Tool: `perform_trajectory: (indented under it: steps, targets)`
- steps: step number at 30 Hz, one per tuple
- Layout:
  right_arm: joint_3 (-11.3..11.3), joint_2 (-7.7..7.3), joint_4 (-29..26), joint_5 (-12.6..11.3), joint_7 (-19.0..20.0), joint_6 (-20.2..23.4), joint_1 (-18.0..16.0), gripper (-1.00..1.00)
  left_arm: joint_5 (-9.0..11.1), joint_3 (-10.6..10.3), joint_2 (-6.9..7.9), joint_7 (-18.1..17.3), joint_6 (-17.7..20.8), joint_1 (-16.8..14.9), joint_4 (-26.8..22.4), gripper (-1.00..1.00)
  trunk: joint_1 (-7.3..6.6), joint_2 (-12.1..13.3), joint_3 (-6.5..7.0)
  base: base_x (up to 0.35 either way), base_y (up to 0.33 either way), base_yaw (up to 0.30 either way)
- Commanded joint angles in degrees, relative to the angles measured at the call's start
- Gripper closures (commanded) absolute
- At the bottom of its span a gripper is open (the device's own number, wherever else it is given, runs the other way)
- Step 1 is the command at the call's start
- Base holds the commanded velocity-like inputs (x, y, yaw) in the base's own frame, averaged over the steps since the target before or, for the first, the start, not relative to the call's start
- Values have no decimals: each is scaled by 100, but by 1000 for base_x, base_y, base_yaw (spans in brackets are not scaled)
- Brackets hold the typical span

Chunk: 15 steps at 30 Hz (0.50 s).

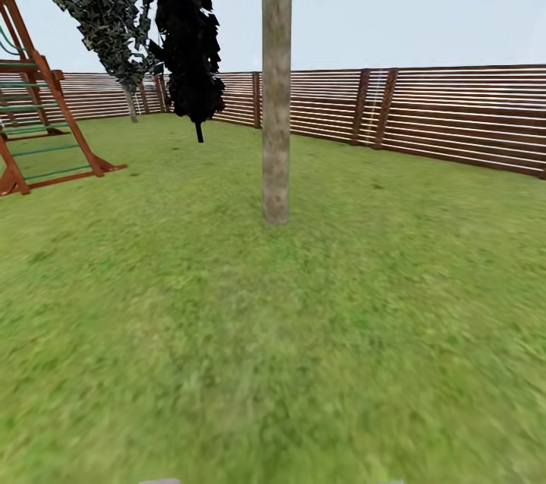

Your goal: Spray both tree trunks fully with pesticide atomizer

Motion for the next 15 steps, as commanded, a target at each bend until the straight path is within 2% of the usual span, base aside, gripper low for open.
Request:
perform_trajectory:
  steps: [1,15]
  targets:
    - [-49,1,-6,29,31,-4,-2,-100,-60,35,2,26,-26,-5,11,100,3,-2,-5,341,0,0]
    - [-49,4,-10,29,31,-4,1,-100,-60,29,3,27,-22,-5,11,100,3,-2,-5,341,0,0]
